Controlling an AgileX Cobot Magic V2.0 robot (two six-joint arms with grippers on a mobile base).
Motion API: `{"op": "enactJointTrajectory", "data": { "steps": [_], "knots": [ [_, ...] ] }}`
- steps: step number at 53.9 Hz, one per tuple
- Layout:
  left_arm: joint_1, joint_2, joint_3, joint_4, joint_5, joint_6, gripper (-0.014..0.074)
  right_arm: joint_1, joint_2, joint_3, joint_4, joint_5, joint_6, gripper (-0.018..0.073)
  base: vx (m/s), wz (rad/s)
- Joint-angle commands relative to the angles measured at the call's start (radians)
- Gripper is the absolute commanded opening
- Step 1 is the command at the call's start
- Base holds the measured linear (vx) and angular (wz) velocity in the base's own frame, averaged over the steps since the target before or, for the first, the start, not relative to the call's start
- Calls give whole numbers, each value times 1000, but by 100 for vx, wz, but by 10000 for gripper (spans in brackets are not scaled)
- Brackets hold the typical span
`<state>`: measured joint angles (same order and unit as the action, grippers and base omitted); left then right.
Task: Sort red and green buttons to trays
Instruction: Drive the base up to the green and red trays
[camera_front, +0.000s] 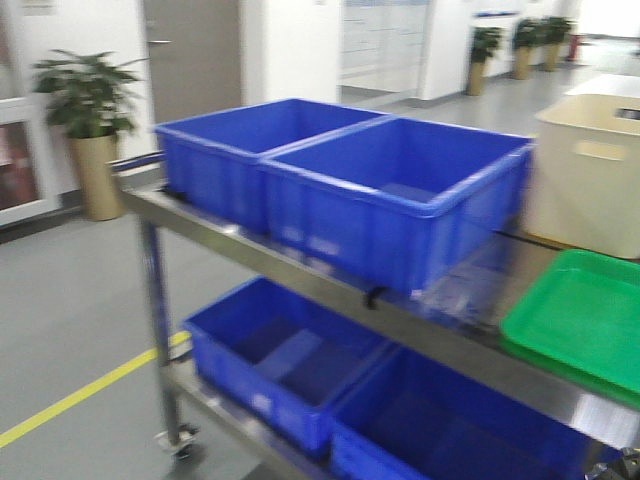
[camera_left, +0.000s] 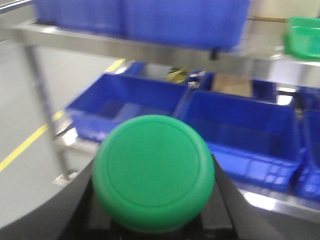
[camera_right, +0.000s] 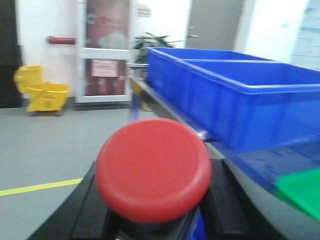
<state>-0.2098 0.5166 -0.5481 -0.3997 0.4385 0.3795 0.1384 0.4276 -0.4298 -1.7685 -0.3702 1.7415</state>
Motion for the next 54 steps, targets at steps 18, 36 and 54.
{"op": "enactJointTrajectory", "data": {
  "steps": [18, 36, 54],
  "knots": [
    [-6, 3, -34, -23, -84, 0, 0, -1, 9, -34, -6, 18, 3, -10, 27, -60],
    [-6, 3, -34, -23, -84, 0, 0, -1, 9, -34, -6, 18, 3, -10, 25, -52],
    [-6, 3, -34, -23, -84, 0, 0, -1, 9, -34, -6, 17, 3, -10, 18, -59]
  ]
}}
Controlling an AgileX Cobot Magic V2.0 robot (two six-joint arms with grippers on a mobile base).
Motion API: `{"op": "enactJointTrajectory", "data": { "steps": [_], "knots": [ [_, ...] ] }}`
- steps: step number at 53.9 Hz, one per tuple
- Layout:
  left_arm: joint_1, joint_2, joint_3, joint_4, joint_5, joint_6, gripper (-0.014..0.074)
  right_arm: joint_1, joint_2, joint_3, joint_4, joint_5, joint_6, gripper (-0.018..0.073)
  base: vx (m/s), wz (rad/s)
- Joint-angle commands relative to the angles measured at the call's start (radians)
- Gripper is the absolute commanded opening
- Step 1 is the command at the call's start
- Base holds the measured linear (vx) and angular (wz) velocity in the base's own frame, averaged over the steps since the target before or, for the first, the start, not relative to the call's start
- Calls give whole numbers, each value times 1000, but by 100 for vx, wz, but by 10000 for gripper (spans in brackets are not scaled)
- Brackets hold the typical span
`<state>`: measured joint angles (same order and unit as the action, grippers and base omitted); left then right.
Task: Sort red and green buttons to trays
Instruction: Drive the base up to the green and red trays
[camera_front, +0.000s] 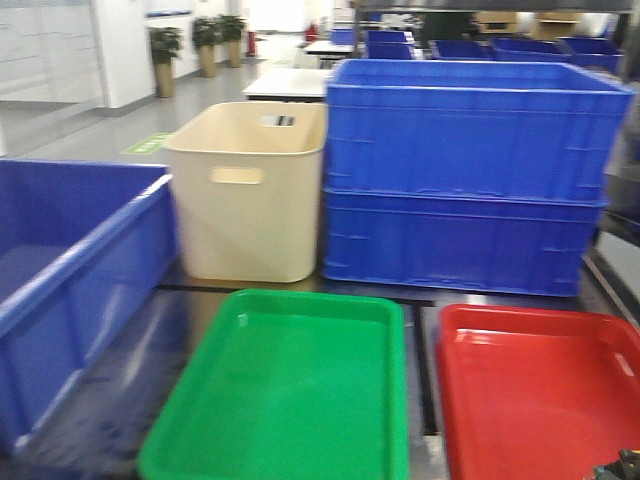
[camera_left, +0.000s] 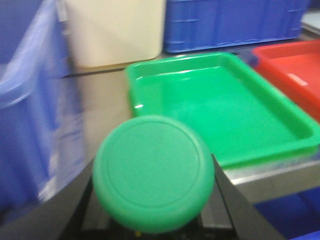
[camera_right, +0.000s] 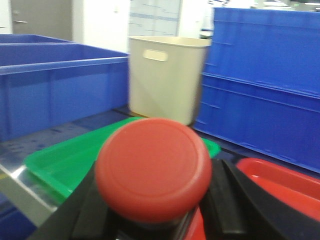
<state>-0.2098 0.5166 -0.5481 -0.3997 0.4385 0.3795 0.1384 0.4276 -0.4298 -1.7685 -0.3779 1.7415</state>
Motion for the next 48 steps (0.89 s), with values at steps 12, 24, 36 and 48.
{"op": "enactJointTrajectory", "data": {
  "steps": [12, 24, 36, 48],
  "knots": [
    [-6, 4, -34, -23, -84, 0, 0, -1, 9, -34, -6, 22, 3, -10, 12, -46],
    [-6, 4, -34, -23, -84, 0, 0, -1, 9, -34, -6, 22, 3, -10, 4, -15],
    [-6, 4, -34, -23, -84, 0, 0, -1, 9, -34, -6, 22, 3, -10, 0, -1],
    [-6, 4, -34, -23, -84, 0, 0, -1, 9, -34, -6, 22, 3, -10, 0, 0]
  ]
}}
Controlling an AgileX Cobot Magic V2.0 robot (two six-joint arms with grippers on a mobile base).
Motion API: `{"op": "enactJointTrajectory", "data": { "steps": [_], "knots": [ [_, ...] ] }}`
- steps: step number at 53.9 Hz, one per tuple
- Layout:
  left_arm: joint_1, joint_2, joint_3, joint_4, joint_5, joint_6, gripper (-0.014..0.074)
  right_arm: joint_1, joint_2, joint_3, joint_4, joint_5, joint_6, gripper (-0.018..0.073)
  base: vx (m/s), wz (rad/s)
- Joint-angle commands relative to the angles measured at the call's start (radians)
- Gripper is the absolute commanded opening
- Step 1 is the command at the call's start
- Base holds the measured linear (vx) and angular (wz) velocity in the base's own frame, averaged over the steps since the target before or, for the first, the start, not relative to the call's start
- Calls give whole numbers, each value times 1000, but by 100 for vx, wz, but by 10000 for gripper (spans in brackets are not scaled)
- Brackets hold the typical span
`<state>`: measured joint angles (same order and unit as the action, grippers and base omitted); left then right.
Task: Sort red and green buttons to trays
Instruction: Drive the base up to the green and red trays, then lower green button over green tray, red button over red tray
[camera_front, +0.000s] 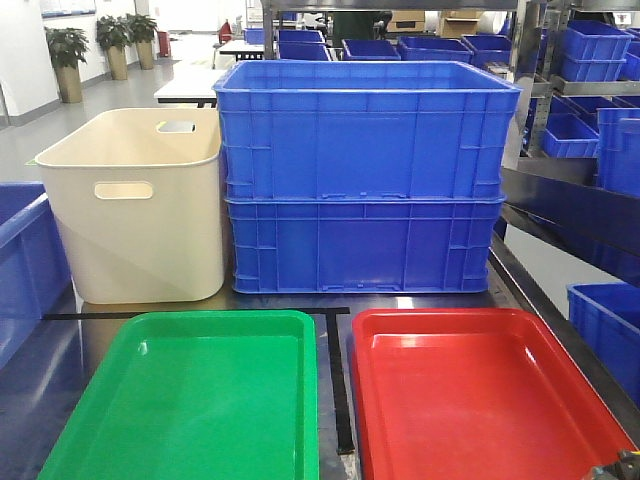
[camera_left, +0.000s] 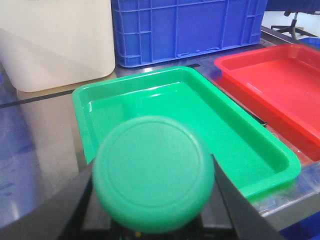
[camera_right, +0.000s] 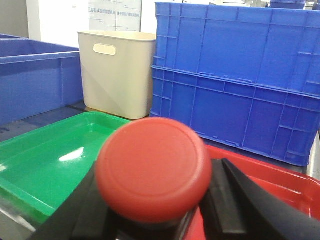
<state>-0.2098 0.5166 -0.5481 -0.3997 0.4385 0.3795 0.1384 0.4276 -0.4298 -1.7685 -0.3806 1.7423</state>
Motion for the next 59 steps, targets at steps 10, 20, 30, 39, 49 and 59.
{"op": "enactJointTrajectory", "data": {
  "steps": [10, 20, 30, 39, 49, 59],
  "knots": [
    [-6, 5, -34, -23, -86, 0, 0, -1, 9, -34, -6, 28, 2, -10, 0, 0],
    [-6, 5, -34, -26, -76, -17, 0, -1, 9, -34, -4, 29, 2, -10, 0, 0],
    [-6, 41, -34, -61, -143, -34, 0, -1, 40, -35, 7, 178, 3, -10, 0, 0],
    [-6, 198, -35, -123, -269, -29, 0, -1, 211, -105, 26, 256, 2, -10, 0, 0],
    [-7, 422, -122, -129, -360, -15, 0, -1, 481, -287, 22, 252, -22, -10, 0, 0],
    [-36, 615, -307, -129, -321, 74, 0, -1, 740, -435, 22, 200, -93, -9, 0, 0]
  ]
}}
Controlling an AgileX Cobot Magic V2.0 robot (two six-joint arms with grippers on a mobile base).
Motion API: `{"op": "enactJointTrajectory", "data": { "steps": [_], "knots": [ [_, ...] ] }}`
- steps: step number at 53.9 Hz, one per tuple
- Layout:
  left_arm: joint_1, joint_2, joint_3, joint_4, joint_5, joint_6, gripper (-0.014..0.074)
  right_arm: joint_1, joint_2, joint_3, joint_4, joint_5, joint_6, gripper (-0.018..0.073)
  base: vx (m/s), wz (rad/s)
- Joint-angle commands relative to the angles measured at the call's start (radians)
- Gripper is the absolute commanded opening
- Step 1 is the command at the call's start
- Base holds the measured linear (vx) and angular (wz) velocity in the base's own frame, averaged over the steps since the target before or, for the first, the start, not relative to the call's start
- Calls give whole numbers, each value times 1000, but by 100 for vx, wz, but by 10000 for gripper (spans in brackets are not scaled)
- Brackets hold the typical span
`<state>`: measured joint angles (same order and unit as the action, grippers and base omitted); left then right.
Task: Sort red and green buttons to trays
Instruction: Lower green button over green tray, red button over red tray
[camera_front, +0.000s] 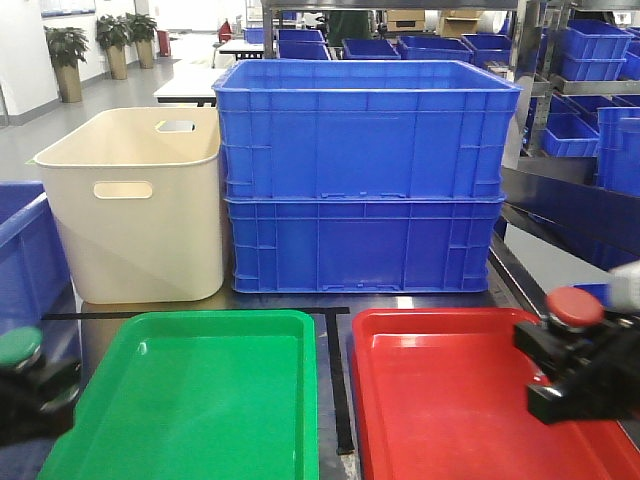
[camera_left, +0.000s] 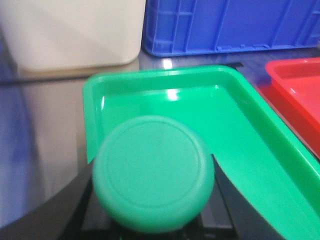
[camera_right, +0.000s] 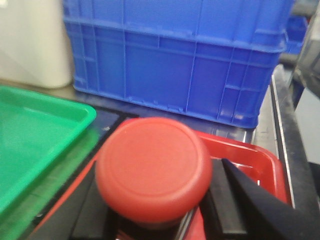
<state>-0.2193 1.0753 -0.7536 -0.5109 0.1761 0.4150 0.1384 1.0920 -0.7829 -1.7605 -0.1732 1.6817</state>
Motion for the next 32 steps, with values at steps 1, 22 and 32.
{"op": "enactJointTrajectory", "data": {
  "steps": [1, 22, 32],
  "knots": [
    [-33, 69, -114, -18, -56, 44, 0, -1, 92, -89, 14, -13, -33, -9, 0, 0],
    [-183, 362, -256, -18, -105, 200, 0, -1, 333, -138, 23, -59, -97, -8, 0, 0],
    [-187, 444, -258, -18, -187, 167, 4, -1, 376, -138, 23, -12, -97, -6, 0, 0]
  ]
}}
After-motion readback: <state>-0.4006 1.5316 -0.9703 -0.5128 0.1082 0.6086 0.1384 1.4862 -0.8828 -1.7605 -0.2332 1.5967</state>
